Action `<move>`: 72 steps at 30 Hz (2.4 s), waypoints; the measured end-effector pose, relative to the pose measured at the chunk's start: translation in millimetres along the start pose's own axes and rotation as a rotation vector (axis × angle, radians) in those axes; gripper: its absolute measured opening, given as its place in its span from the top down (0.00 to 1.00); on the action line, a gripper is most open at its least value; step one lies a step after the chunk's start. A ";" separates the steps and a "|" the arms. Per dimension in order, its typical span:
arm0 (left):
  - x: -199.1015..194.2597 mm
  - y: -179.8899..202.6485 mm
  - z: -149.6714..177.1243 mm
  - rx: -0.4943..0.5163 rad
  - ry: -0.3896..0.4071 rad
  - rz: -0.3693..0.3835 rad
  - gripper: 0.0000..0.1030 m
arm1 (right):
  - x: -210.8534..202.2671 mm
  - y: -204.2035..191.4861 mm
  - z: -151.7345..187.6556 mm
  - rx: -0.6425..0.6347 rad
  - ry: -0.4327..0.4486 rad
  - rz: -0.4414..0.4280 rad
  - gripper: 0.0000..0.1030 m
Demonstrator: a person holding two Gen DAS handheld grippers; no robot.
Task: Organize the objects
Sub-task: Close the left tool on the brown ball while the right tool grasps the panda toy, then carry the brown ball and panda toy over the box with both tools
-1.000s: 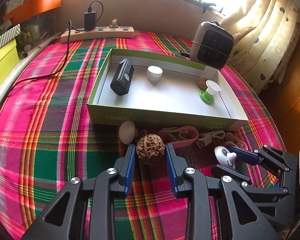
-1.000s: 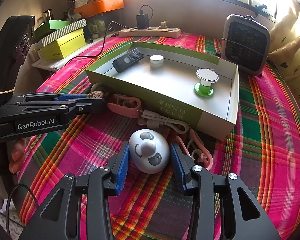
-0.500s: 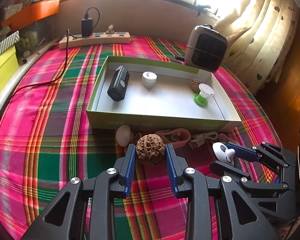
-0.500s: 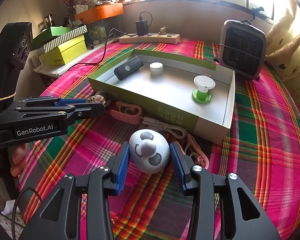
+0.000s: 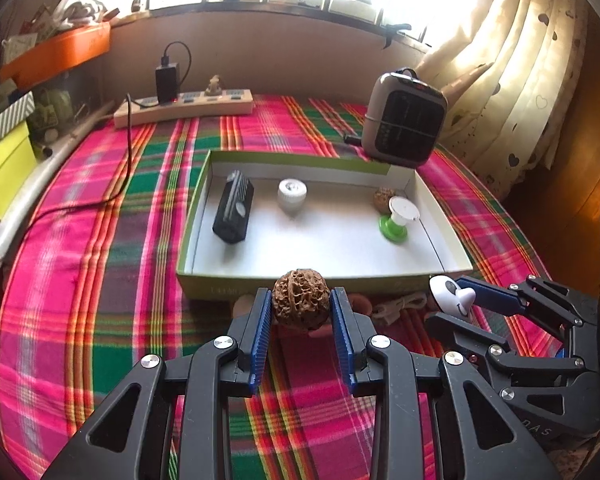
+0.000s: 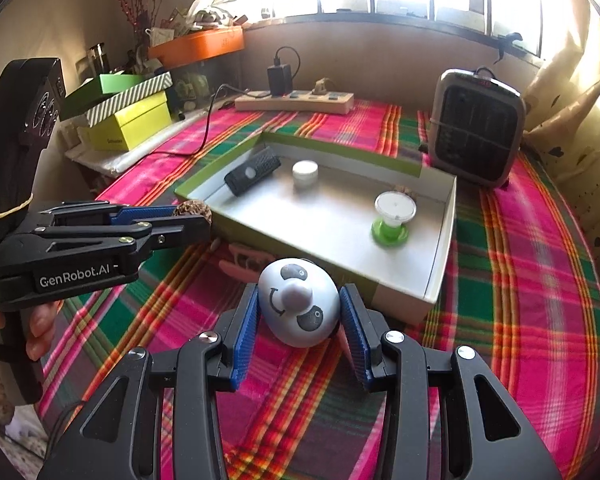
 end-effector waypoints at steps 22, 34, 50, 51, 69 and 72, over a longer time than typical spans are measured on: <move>35.4 0.5 -45.6 0.051 0.011 -0.008 0.73 | 39.5 40.0 -52.5 0.017 -0.007 0.063 0.59; 65.5 -3.9 -52.3 0.065 -0.021 -0.022 0.73 | 80.5 59.2 -70.6 0.037 -0.060 0.079 0.59; 85.9 -7.3 -53.2 0.073 -0.057 -0.031 0.73 | 111.8 65.3 -75.9 0.026 -0.134 0.083 0.59; 86.1 -7.1 -53.1 0.074 -0.057 -0.032 0.73 | 112.1 65.0 -76.0 0.024 -0.135 0.082 0.59; 89.6 -3.0 -50.4 0.085 -0.071 -0.033 0.73 | 119.1 62.8 -74.1 0.010 -0.184 0.101 0.59; 89.6 -3.7 -50.8 0.086 -0.071 -0.034 0.73 | 120.2 62.9 -74.1 0.009 -0.189 0.103 0.59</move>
Point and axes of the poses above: each gripper's, at about its wrist camera, not at the fingertips, and x roughly the way its jaws point, y to its right, z to its underside, the point moved 4 cm from there along x, roughly the way its jaws point, and after that the axes turned 10 degrees about -x, right-handed, at the moved point
